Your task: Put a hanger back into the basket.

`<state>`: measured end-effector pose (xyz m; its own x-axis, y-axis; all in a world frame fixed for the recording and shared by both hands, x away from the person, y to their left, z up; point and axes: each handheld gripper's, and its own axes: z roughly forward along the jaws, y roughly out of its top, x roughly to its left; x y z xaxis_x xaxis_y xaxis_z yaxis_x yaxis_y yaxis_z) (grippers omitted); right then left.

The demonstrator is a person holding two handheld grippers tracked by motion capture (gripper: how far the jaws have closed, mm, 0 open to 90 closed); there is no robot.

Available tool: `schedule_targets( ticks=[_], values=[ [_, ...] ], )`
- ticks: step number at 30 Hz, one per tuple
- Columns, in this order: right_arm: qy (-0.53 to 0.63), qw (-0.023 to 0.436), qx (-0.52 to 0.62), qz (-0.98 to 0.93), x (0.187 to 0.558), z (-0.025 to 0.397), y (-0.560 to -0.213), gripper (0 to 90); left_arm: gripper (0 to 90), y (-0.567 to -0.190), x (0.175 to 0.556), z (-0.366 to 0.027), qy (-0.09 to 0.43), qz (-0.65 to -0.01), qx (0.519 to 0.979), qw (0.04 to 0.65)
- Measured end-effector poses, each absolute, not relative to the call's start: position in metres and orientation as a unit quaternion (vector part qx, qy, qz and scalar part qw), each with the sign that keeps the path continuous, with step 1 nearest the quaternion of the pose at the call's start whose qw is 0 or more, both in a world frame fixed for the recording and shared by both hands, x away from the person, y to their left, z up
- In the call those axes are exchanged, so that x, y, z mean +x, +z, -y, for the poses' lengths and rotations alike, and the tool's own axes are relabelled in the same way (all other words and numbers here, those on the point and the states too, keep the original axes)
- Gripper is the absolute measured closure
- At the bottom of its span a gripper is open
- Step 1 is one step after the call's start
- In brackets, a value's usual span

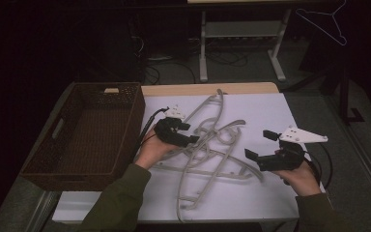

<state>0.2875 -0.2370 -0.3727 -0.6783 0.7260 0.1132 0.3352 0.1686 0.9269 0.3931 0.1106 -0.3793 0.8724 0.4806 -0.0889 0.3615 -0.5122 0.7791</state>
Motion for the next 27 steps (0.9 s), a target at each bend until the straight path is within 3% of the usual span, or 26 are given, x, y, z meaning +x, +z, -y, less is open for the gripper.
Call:
schedule_targets(
  ticks=[27],
  values=[
    [0.535,0.184,0.356,-0.744,0.288,0.237,-0.373,1.3,61.4,-0.420,0.412,-0.085,0.060,-0.274,0.896,0.343]
  ],
)
